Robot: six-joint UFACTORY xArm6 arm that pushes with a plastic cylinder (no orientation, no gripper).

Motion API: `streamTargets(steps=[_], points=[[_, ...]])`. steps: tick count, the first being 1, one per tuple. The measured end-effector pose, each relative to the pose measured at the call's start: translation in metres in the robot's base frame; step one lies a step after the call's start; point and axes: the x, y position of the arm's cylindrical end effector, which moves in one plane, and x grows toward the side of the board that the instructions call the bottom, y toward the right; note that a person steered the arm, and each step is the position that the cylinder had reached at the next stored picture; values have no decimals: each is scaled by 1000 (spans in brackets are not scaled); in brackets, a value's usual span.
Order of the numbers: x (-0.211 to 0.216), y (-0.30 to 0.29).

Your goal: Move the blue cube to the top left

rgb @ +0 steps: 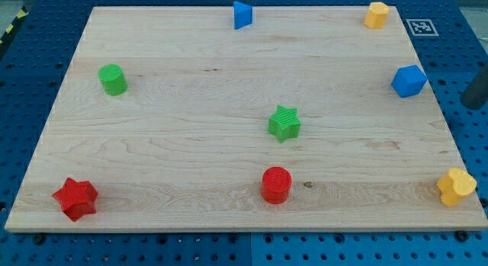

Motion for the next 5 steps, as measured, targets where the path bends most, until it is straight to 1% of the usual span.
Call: streamTargets(steps=[1, 2, 3, 5], points=[[-13, -12], [-26, -50], [-26, -65], [-29, -137]])
